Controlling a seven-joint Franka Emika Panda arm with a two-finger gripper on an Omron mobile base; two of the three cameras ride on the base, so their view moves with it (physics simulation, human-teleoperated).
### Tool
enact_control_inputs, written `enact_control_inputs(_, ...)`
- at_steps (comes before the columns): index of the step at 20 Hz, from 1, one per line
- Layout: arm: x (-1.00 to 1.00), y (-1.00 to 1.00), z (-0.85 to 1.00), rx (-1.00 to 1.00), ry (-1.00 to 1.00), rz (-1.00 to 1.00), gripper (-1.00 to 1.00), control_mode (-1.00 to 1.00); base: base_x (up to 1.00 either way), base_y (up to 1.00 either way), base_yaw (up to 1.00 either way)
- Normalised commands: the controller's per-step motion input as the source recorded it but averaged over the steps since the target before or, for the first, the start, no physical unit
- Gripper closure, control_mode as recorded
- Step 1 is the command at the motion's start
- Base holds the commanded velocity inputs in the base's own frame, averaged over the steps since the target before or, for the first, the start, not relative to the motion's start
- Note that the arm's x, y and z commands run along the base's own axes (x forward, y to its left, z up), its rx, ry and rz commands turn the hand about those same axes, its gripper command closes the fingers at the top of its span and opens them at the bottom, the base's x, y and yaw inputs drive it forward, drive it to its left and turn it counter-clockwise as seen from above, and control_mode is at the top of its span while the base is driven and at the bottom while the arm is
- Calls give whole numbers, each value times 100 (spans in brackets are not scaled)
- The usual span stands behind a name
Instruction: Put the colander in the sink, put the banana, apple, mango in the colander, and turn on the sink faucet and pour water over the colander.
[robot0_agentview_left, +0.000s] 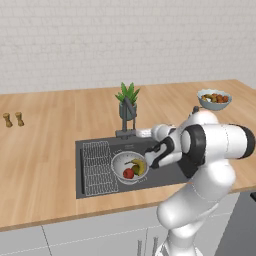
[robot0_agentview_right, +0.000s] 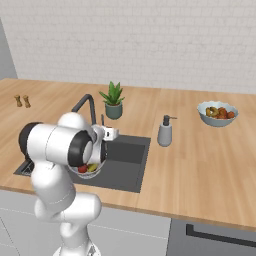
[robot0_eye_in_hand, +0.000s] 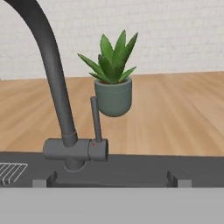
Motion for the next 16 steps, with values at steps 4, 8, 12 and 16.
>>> enact_control_inputs(4, 33, 6, 0, 0, -2, 0, -100, -100, 0, 0, 0)
enact_control_inputs(8, 35, 16, 0, 0, -2, 0, -100, -100, 0, 0, 0)
enact_control_inputs(12, 31, 10, 0, 0, -2, 0, -100, -100, 0, 0, 0)
enact_control_inputs(16, 32, 12, 0, 0, -1, -1, -100, -100, 0, 0, 0)
